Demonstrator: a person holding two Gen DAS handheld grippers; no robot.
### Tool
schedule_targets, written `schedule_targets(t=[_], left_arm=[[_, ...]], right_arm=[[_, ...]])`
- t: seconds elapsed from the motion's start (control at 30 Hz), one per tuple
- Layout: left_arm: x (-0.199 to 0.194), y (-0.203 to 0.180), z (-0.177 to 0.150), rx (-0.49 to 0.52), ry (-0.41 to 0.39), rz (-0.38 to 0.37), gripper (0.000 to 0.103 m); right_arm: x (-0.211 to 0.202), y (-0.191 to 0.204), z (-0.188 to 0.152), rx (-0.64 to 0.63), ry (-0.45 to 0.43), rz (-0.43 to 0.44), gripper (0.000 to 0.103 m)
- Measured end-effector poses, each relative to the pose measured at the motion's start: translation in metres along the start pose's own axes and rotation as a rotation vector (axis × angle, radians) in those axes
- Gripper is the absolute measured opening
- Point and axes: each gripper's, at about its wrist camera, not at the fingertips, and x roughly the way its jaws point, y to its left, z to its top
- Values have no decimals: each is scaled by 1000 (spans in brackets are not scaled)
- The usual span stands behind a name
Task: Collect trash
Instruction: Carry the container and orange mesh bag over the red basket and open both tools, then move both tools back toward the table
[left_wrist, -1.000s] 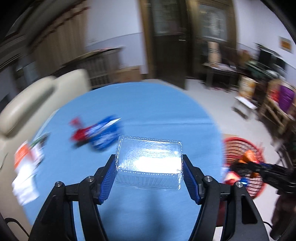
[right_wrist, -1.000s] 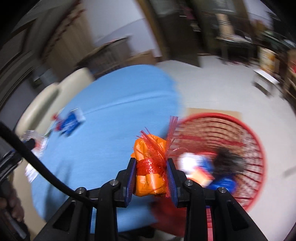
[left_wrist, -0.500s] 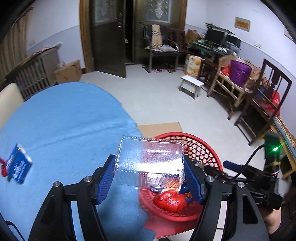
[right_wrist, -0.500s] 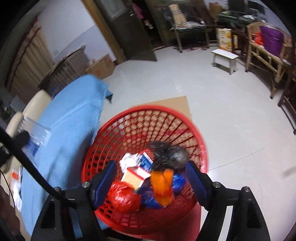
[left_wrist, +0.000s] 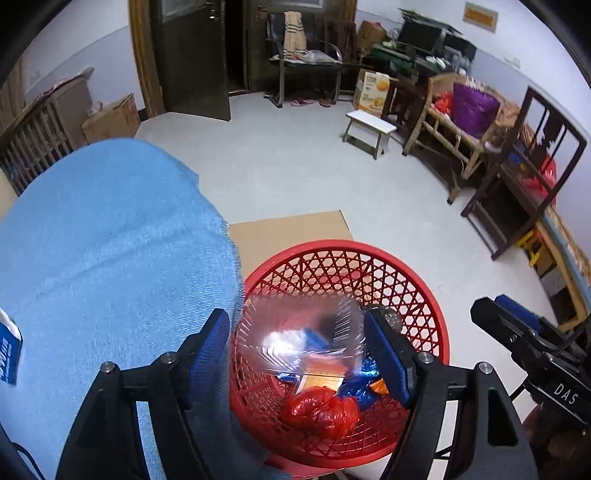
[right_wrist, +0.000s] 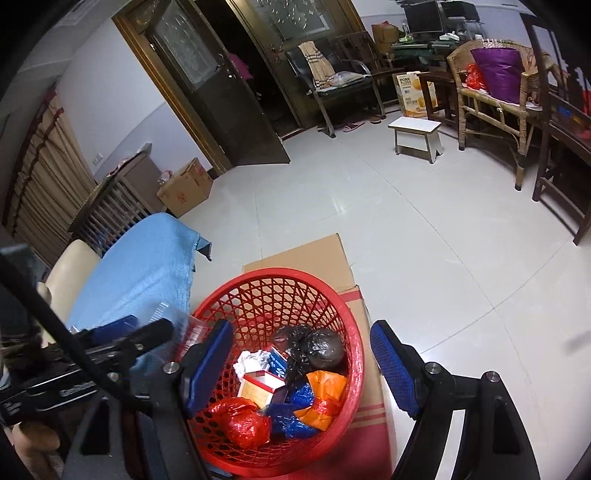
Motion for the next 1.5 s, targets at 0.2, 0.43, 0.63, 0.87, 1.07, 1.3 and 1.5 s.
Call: schedule_targets(t=[0.2,0.43,0.63,0.87,1.07,1.3,1.5], left_arm=[[-17,21,-2,-77,-30,-47,79],[-60,54,-18,-155,-107,-81,79],[-101,105,-53,-272,-181,-52,80],[-135,176,-119,-451,-219,83,80],[-148,226,-176,-583,-200,226,80],[-162,264,-216,-666,-193,326,80],[-168,282,-232,-710,-196,343,80]], right_arm=[[-2,15,-1,-18,-6,26,80],[-11,44,-5,-76,-18,60,80],[-14,73,-17,-128,-6,86,80],[-4,128,-35,-242,52,159,80],[18,186,-60,-371,150,231,80],[42,266,-94,-551,254,337,80],[70,345,-124,-731,325,409,103]])
